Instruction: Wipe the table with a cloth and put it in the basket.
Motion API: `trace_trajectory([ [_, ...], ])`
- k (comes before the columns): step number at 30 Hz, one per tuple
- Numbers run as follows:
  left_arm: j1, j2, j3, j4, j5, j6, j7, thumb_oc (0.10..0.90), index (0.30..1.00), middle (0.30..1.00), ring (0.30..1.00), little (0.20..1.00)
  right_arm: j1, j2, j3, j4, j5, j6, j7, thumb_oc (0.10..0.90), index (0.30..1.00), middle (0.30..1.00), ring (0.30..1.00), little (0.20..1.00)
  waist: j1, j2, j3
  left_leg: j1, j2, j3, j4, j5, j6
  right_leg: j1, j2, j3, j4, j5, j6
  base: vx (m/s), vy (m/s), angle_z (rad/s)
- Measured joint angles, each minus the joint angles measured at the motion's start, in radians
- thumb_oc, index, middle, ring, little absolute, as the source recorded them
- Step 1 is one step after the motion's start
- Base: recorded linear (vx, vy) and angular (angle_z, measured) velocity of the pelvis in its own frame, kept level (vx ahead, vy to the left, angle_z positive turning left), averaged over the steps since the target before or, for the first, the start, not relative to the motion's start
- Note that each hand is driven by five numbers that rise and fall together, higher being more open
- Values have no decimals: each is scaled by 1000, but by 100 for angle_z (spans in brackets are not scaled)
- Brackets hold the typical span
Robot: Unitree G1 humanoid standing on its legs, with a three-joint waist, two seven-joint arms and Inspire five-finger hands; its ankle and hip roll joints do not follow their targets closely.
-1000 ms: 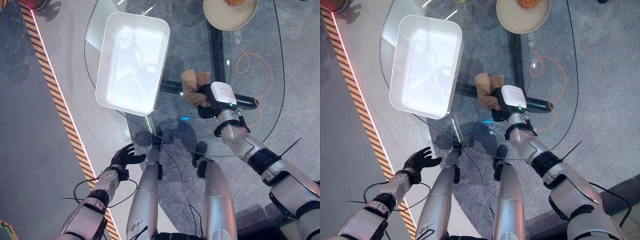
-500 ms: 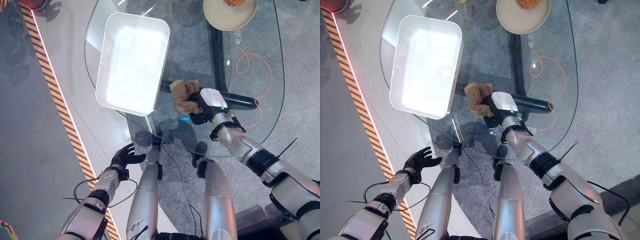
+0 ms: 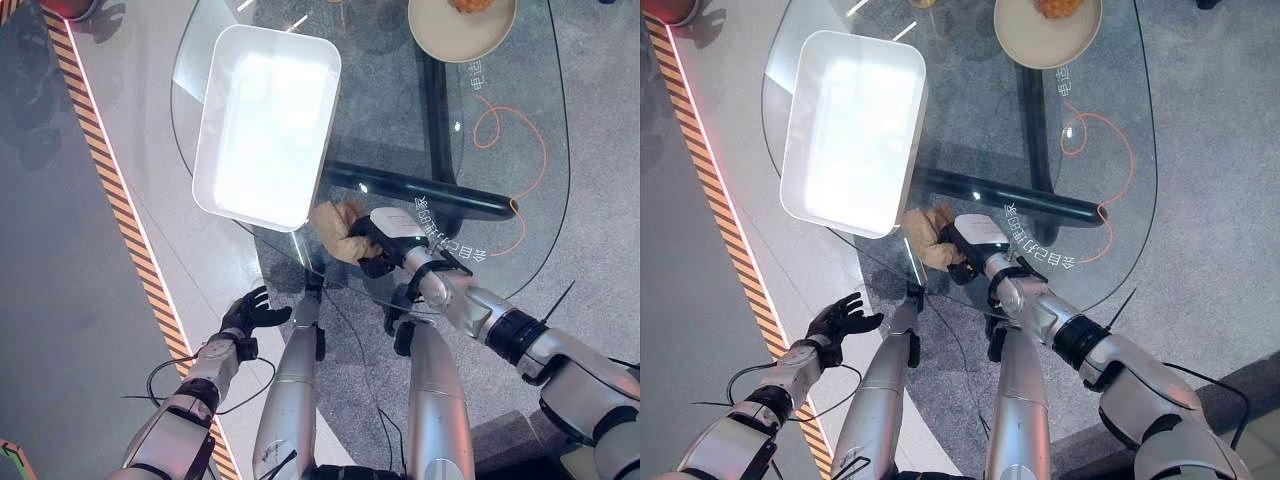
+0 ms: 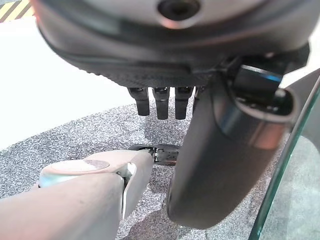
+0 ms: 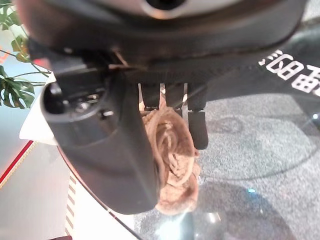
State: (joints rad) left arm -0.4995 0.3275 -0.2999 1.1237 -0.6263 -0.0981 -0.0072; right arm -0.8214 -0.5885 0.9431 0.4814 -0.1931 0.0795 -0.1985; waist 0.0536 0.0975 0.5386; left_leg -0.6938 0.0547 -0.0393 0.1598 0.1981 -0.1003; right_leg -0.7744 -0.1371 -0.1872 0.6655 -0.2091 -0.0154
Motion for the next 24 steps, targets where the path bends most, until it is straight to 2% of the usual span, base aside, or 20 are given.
trace_trajectory([
  [2, 0, 0, 6, -1, -40, -12, 16, 800, 900, 900, 900, 900, 1, -1, 0, 0, 11, 0, -2, 100, 300, 300, 300, 200, 0, 0, 0, 1, -1, 0, 0, 0, 0, 1, -1, 0, 0, 0, 0, 0, 0, 0],
  [5, 0, -6, 48, -3, -112, -52, 64, 800, 900, 900, 900, 900, 18, 0, -9, 0, 96, 2, -24, 100, 300, 300, 300, 200, 0, 0, 0, 10, -3, 0, 2, 8, -1, 9, -4, 1, 4, -1, 1, 0, 0, 0],
  [9, -3, -5, 141, -47, -239, -131, 170, 800, 900, 900, 900, 900, 72, 29, -67, 2, 200, 6, -102, 100, 300, 300, 300, 200, 2, 0, 0, 12, -4, -3, 10, 2, -2, 12, -5, 1, 12, -2, 0, 4, -20, 1],
  [14, -10, -5, 235, -128, -329, -201, 277, 800, 900, 900, 900, 900, 116, 64, -127, 2, 244, 7, -183, 100, 300, 300, 300, 200, 1, 0, 0, 11, -3, -4, 15, 1, -3, 14, -4, 1, 11, -2, -3, 1, -17, 0],
  [21, -17, -4, 246, -261, -379, -323, 373, 800, 900, 900, 900, 900, 128, 83, -234, -9, 275, 8, -260, 100, 300, 300, 300, 200, 8, -3, 1, 6, -4, -3, 16, 1, -2, 16, -3, 2, -2, 3, 4, 0, 0, 0],
  [24, -19, -3, 281, -308, -380, -364, 393, 800, 900, 900, 900, 900, 131, 82, -281, -32, 284, 8, -290, 100, 300, 300, 300, 200, 7, -6, 3, 5, -4, -3, 16, 3, -3, 16, -3, 2, -4, 4, 5, 0, 0, 0],
])
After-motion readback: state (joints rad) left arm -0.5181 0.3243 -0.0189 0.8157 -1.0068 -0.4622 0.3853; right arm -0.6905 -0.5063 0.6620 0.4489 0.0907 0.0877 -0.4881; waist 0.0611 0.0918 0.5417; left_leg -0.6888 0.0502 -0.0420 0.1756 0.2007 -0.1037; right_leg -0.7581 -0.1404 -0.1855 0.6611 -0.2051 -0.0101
